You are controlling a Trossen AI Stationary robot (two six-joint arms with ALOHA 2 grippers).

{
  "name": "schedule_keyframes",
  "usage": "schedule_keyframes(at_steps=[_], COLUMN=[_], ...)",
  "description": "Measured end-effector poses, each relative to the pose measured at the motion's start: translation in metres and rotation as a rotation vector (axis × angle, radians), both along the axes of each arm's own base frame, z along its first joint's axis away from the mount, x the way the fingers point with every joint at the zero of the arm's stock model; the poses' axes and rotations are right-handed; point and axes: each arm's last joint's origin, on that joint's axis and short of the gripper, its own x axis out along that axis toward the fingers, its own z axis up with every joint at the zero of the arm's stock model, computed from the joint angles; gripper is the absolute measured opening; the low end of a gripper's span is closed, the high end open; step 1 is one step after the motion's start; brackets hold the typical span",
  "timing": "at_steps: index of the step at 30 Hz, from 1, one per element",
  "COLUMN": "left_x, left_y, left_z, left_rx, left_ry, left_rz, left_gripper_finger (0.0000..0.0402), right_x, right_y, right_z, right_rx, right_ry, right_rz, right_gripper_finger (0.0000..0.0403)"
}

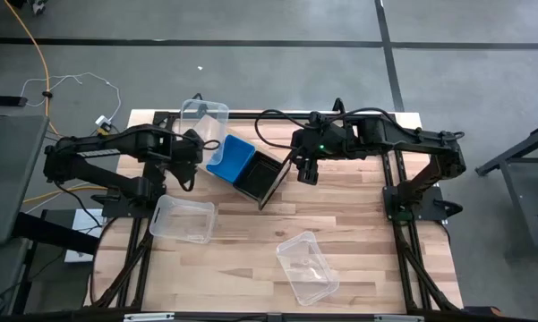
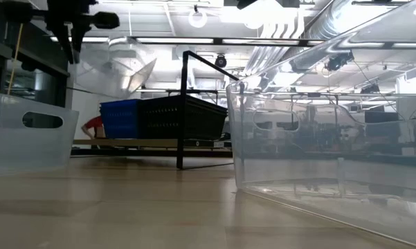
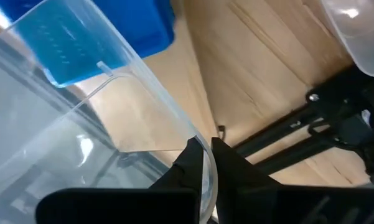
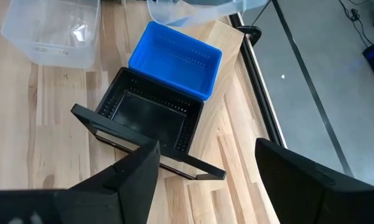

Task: Stack baskets on shelf by color
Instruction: Put the top transparent bin on the shelf

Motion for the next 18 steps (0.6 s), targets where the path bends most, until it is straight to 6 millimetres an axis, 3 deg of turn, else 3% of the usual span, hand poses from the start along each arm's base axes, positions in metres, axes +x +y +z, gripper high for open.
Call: schedule_keyframes(at_steps=[18], left_x=[-0.007], left_y=[-0.001], left_z=[-0.036], left_rx=[-0.092], left_ry=[0.145], left_rz=[-0.004], left_gripper_finger=[0.0001], right_x=[0.000], right_y=[0.001], right_z=[0.000], right_rx=[0.012], right_ry=[0.003], right_rz=[0.023], right_gripper_finger=[0.0252])
